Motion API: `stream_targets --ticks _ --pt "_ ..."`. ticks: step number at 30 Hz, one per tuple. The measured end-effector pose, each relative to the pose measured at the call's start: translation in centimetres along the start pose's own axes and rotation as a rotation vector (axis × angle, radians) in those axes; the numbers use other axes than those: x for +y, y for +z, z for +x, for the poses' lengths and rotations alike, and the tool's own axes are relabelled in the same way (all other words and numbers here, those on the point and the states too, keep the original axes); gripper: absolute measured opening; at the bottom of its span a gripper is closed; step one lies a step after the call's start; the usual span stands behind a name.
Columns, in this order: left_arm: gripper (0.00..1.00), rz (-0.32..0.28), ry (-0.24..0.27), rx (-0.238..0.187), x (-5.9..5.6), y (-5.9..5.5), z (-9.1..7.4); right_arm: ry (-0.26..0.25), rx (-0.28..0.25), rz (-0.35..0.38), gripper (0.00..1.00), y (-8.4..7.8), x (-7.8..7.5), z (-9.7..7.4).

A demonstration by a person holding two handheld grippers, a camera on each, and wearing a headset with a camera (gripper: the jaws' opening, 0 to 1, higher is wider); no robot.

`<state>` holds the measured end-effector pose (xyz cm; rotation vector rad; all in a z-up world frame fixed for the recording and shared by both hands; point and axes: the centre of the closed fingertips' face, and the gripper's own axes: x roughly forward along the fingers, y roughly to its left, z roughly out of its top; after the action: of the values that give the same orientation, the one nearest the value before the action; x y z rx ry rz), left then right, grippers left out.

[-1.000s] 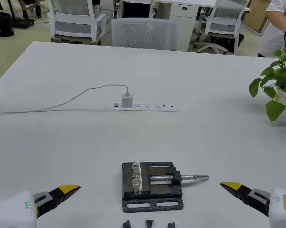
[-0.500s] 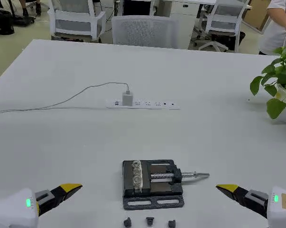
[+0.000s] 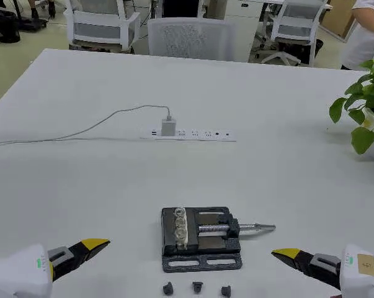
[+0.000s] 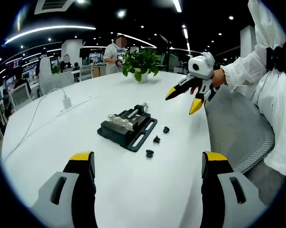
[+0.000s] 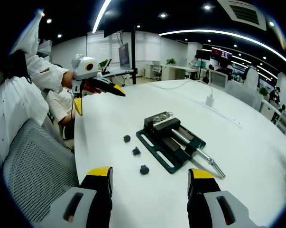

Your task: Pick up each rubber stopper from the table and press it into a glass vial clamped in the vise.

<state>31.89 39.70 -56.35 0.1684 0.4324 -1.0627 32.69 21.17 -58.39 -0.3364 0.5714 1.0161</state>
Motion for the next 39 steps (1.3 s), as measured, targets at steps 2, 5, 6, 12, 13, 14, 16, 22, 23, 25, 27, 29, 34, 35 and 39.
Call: stream_targets --ticks 2,5,6,12,13,14,16,22,23,25,27,29,34,35,39 --pt "0.93 0.002 -0.001 -0.002 0.0 0.1 0.1 0.005 0.002 -0.001 0.58 0.0 0.1 0.2" --pt "0.92 -0.001 -0.002 -0.004 -0.1 0.1 0.1 0.018 0.010 -0.003 0.53 -0.2 0.4 0.7" --pt "0.92 -0.001 -0.003 -0.004 -0.1 0.1 0.2 0.023 0.012 -0.002 0.52 -0.3 0.5 0.8" --pt "0.92 -0.003 -0.009 -0.003 -0.3 0.1 0.2 0.043 0.029 -0.001 0.45 -0.7 0.9 1.6" --pt "0.92 -0.004 -0.010 -0.003 -0.3 0.0 0.3 0.044 0.032 -0.002 0.44 -0.8 1.0 1.8" --pt "0.92 -0.004 -0.010 -0.002 -0.3 0.0 0.3 0.047 0.036 -0.001 0.43 -0.8 1.0 1.9" --pt "0.92 -0.005 -0.012 -0.001 -0.3 0.0 0.3 0.052 0.040 0.002 0.40 -1.0 1.0 2.3" --pt "0.91 -0.007 -0.017 0.000 -0.5 0.1 0.5 0.062 0.053 -0.001 0.31 -1.3 1.1 3.3" --pt "0.91 -0.008 -0.017 0.000 -0.5 0.1 0.5 0.064 0.057 -0.001 0.30 -1.4 1.2 3.4" --pt "0.91 -0.009 -0.017 0.000 -0.4 0.1 0.5 0.069 0.064 -0.009 0.28 -1.6 1.2 3.8" --pt "0.91 -0.012 -0.018 -0.003 -0.4 0.1 0.6 0.074 0.070 -0.008 0.27 -1.7 1.2 4.1" --pt "0.91 -0.010 -0.020 -0.001 -0.4 0.1 0.6 0.076 0.075 -0.015 0.25 -1.8 1.2 4.4" --pt "0.90 -0.013 -0.024 -0.002 -0.4 0.2 0.7 0.080 0.090 -0.026 0.22 -2.2 0.9 4.9" --pt "0.90 -0.014 -0.024 -0.003 -0.4 0.2 0.7 0.083 0.093 -0.027 0.22 -2.3 0.9 5.0" --pt "0.89 -0.016 -0.026 -0.005 -0.4 0.2 0.7 0.094 0.105 -0.034 0.19 -2.6 1.0 5.3"
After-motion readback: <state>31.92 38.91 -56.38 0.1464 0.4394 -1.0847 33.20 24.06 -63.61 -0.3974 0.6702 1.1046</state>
